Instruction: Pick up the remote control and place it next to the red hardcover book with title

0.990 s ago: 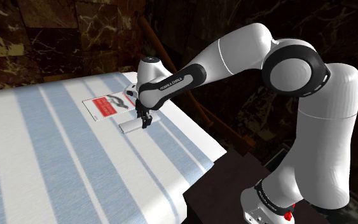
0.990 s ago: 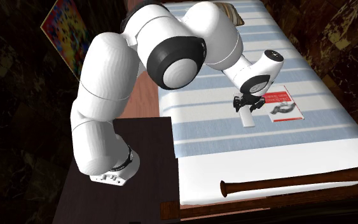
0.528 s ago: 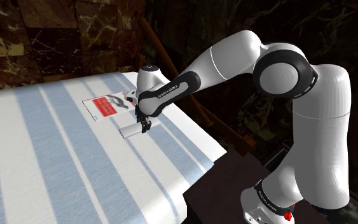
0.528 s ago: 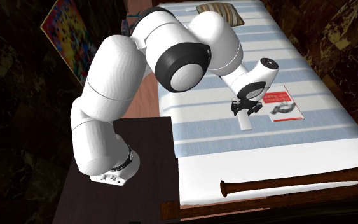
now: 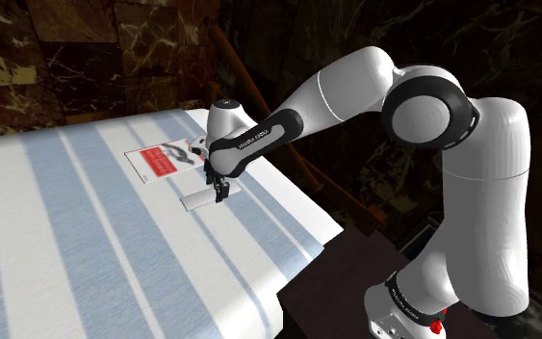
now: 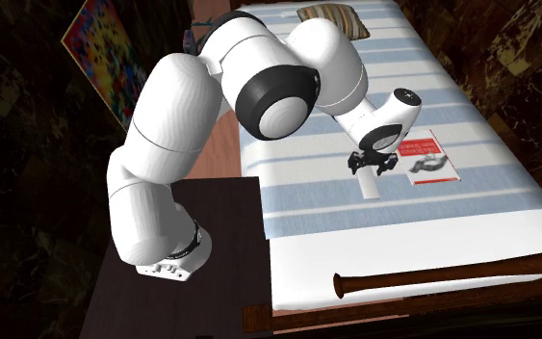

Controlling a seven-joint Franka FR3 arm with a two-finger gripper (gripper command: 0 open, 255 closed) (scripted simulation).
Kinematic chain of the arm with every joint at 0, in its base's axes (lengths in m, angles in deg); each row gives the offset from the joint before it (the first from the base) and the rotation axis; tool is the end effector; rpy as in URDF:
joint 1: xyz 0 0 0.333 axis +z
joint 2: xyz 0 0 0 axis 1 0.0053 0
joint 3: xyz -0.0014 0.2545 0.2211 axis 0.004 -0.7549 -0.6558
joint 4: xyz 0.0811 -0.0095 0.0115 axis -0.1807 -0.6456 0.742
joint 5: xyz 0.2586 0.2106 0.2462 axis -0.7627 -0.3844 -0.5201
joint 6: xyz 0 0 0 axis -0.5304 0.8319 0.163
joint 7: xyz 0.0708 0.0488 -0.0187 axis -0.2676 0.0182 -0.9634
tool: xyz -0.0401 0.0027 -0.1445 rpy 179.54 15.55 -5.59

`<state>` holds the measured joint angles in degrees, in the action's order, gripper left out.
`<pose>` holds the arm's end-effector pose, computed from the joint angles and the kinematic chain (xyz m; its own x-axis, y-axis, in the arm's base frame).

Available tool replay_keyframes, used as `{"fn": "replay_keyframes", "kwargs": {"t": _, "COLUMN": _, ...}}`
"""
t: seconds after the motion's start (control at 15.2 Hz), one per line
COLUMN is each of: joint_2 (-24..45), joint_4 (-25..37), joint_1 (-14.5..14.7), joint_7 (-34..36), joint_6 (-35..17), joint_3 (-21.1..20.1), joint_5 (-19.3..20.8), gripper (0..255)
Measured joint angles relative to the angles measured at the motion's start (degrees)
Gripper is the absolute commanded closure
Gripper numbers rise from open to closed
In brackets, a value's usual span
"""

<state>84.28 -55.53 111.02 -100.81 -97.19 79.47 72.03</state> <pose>0.6231 0.2420 0.1438 0.1122 0.9937 0.0012 0.9935 -0.1122 0.0200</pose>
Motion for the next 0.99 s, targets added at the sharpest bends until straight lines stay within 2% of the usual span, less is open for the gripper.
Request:
{"fn": "replay_keyframes", "kwargs": {"t": 0.26, "joint_2": 0.00, "joint_4": 0.00, "joint_1": 0.00, "joint_7": 0.00, "joint_6": 0.00, "joint_3": 0.00, "joint_5": 0.00, "gripper": 0}}
{"fn": "replay_keyframes", "kwargs": {"t": 0.59, "joint_2": -5.10, "joint_4": -0.88, "joint_1": 0.11, "joint_7": 0.08, "joint_6": 4.16, "joint_3": -0.04, "joint_5": -0.01, "gripper": 0}}
{"fn": "replay_keyframes", "kwargs": {"t": 0.99, "joint_2": -5.52, "joint_4": -0.59, "joint_1": 0.03, "joint_7": -0.02, "joint_6": 4.92, "joint_3": -0.03, "joint_5": -0.04, "gripper": 0}}
